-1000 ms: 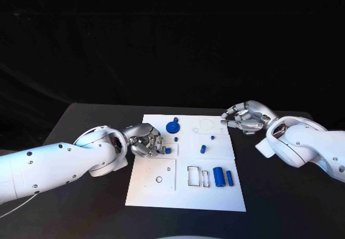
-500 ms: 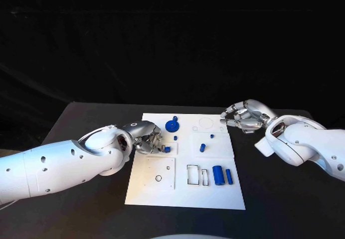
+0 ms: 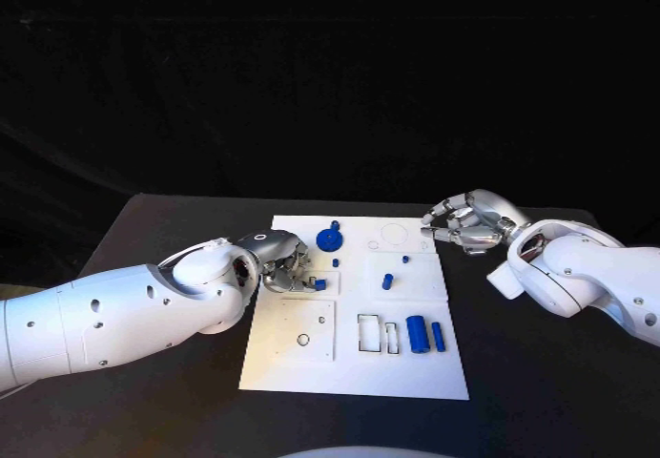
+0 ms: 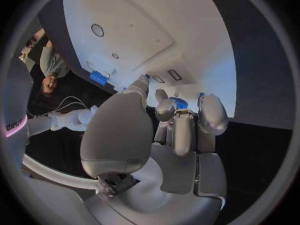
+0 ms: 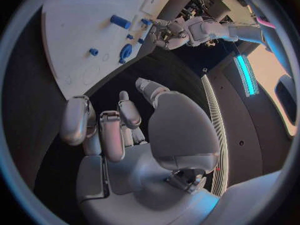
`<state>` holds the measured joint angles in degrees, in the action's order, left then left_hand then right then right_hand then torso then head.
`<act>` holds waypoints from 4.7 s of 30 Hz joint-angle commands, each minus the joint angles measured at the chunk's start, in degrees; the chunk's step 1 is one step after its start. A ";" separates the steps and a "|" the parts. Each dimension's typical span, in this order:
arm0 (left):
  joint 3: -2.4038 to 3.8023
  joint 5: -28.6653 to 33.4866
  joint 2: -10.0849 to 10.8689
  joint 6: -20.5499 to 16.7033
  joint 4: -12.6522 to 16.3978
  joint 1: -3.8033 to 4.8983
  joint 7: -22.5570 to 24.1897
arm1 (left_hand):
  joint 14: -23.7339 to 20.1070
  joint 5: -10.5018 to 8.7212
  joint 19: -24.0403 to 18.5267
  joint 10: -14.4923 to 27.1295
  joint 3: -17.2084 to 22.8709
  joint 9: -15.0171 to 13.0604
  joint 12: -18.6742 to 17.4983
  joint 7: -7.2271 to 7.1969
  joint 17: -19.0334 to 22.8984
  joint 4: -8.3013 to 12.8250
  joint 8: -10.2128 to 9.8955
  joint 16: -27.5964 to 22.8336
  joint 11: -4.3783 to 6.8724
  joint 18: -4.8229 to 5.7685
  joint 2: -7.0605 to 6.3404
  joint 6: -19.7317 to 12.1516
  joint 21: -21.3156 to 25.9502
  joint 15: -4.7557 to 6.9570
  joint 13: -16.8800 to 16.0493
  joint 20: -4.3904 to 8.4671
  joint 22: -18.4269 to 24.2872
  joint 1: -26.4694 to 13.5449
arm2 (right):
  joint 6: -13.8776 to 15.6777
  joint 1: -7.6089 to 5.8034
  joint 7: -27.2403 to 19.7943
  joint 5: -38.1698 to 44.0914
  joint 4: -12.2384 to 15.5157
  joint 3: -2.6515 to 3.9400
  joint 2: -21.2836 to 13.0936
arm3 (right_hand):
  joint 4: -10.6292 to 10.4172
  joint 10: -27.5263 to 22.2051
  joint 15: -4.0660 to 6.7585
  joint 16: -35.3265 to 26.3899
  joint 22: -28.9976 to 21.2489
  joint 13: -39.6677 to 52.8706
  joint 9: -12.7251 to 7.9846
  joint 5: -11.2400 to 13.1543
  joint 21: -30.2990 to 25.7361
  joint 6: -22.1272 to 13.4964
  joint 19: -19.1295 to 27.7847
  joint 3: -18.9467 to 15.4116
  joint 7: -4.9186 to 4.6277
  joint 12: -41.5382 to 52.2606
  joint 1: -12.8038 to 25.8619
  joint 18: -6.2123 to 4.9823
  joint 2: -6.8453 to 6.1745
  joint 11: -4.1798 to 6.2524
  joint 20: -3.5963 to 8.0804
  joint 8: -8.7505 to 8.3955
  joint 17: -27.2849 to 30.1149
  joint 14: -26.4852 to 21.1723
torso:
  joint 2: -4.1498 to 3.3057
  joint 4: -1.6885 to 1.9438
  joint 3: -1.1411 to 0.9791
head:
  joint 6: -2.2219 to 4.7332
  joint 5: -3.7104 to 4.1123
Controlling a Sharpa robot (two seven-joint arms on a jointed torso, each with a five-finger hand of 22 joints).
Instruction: Assemble the parts on the task board
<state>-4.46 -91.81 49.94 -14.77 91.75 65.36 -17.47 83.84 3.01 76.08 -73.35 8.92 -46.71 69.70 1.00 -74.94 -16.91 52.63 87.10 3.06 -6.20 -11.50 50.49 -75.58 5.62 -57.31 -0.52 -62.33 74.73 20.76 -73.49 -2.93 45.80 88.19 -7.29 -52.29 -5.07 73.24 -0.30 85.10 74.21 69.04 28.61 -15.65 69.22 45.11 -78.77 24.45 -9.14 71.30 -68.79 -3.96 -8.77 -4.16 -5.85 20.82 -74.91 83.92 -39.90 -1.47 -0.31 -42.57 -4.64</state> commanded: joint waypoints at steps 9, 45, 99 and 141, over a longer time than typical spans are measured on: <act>0.02 -0.51 -0.45 2.75 -0.08 -0.03 -2.19 | 5.01 0.12 0.48 -0.61 -0.37 -0.25 0.64 -0.57 -10.73 0.03 0.54 0.43 0.08 0.75 0.71 0.10 -0.43 0.43 -0.41 -0.03 -0.29 0.14 | -0.86 0.07 -0.39 0.66 0.03 0.00 0.08 | -0.08 -0.15 0.34 -0.15 0.07 0.05 -0.07 -0.24 -0.10 -0.42 0.26 0.15 -0.08 0.15 -0.33 -0.97 0.10 -0.10 -0.09 0.40 -3.21 3.29 | 0.06 0.03 -0.08 | -0.13 0.00; 0.05 1.58 -1.28 5.37 -0.27 -0.02 -3.14 | 5.11 0.11 0.60 -0.72 -2.53 -1.23 1.32 -0.84 -11.11 0.03 1.11 0.71 0.31 0.86 1.48 0.13 -1.05 0.62 -0.65 0.15 -1.15 -2.03 | -0.87 0.09 -0.40 0.66 0.02 0.00 0.11 | -0.09 -0.19 0.33 -0.18 0.08 -0.03 -0.12 -0.41 -0.13 -0.49 0.24 0.21 -0.10 0.13 -0.38 -0.98 0.06 -0.11 -0.09 0.57 -3.16 3.28 | 0.04 0.03 -0.06 | -0.12 0.54; 0.28 3.52 -1.82 5.22 -0.44 -0.02 -4.66 | 5.15 0.19 0.61 -0.90 -2.61 -1.87 1.83 -1.06 -11.27 -0.07 1.25 0.83 0.50 0.90 4.35 0.10 -1.37 0.78 -0.91 0.26 -1.61 -3.36 | -0.94 0.29 -0.41 0.67 -0.20 0.00 0.32 | -0.09 -0.19 0.33 -0.18 0.08 -0.03 -0.12 -0.41 -0.13 -0.49 0.24 0.21 -0.10 0.13 -0.38 -0.98 0.06 -0.11 -0.09 0.57 -3.16 3.28 | 0.08 0.02 -0.08 | -0.11 0.39; 0.34 4.84 -1.64 5.39 -0.66 -0.02 -5.98 | 5.15 0.17 0.59 -0.90 -1.31 -2.07 1.97 -1.06 -11.28 -0.10 1.01 0.85 0.53 0.92 6.29 -0.05 -1.49 0.83 -0.87 0.33 -1.78 -4.28 | -0.92 0.30 -0.39 0.67 -0.24 0.00 0.27 | -0.15 -0.18 0.32 -0.21 0.02 -0.07 -0.21 -0.48 -0.30 -0.61 0.27 0.26 -0.11 0.17 -0.36 -1.00 0.00 -0.12 -0.09 0.81 -3.15 3.29 | 0.05 0.02 -0.09 | -0.27 0.14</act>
<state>-4.17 -87.60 48.35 -9.98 91.03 65.34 -23.12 84.05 3.00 76.47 -74.14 7.21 -48.69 71.44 0.20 -74.91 -17.06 53.72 87.76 3.46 -6.22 -5.63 50.50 -76.83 6.24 -58.25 -0.53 -64.04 70.49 20.61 -73.23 -2.97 45.94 87.94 -7.29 -52.06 -5.07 73.24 -0.30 85.10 74.20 68.99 28.46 -15.86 69.22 44.90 -78.78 24.44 -9.34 71.30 -68.79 -3.95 -8.77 -4.16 -5.85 21.26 -74.93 83.92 -39.85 -1.45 -0.38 -42.78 -4.47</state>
